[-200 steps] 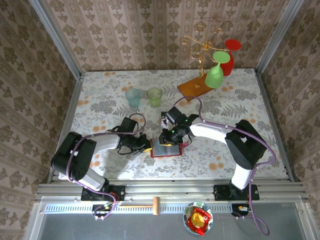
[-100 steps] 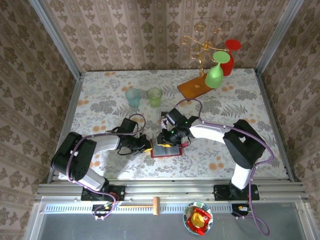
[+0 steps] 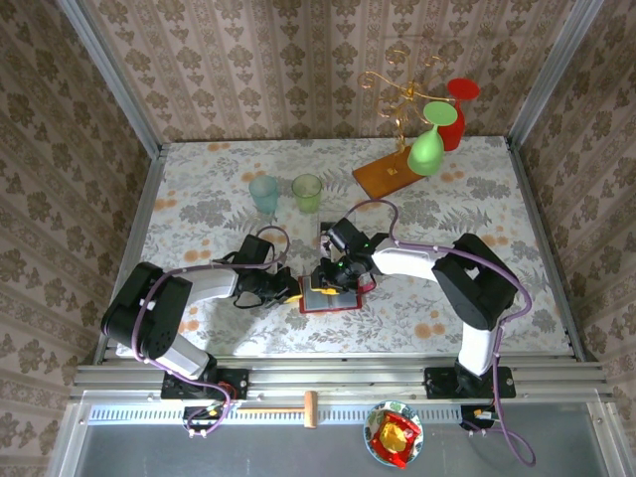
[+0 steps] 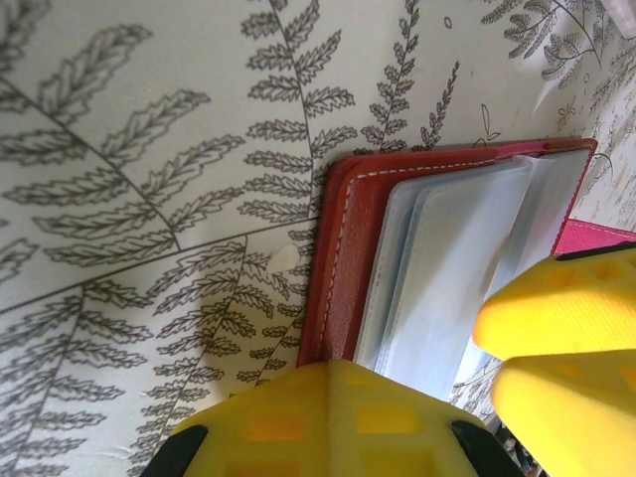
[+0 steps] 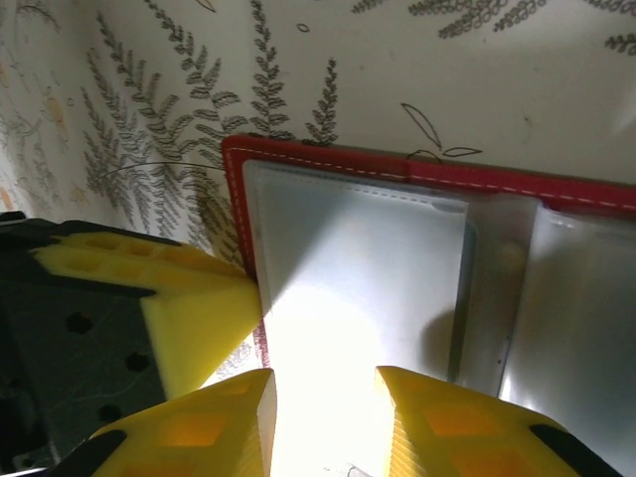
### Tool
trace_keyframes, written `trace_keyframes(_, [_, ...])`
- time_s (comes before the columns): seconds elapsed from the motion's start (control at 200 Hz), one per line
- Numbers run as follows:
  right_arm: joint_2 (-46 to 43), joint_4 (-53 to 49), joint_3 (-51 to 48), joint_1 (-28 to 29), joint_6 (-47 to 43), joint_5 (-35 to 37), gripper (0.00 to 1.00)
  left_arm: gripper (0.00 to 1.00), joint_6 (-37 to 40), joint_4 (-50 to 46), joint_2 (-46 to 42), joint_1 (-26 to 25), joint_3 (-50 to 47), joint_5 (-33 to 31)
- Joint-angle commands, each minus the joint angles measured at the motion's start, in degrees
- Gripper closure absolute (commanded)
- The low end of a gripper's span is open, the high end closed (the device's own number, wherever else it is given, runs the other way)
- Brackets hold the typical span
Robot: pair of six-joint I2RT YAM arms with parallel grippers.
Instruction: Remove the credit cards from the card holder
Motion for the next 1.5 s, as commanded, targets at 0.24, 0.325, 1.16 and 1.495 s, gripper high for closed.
trace_keyframes(0.24, [0.0,-4.7,0.2,0.3,-0.9,3.7,0.67,0.93,0.6,-2.3,0.7,0.0,-0.2,-1.0])
trace_keyframes(0.325, [-0.6,-5.1,-0.3,-0.2,-1.0,4.0,0.67,0.93,0.7,-2.3,0.8,0.1,-0.1,-1.1])
trace_keyframes(1.16, [-3.9,9.1,-9.0,-3.0,3.0,-1.8,0.68,0.93,4.4,-8.4,1.5,0.5,3.0,-1.8])
trace_keyframes(1.495, [-4.5,21.6,-15.1,-4.3,6.2,-6.3,0.68,0.92,5.7,-13.2,-2.3,0.4,6.9,-3.1])
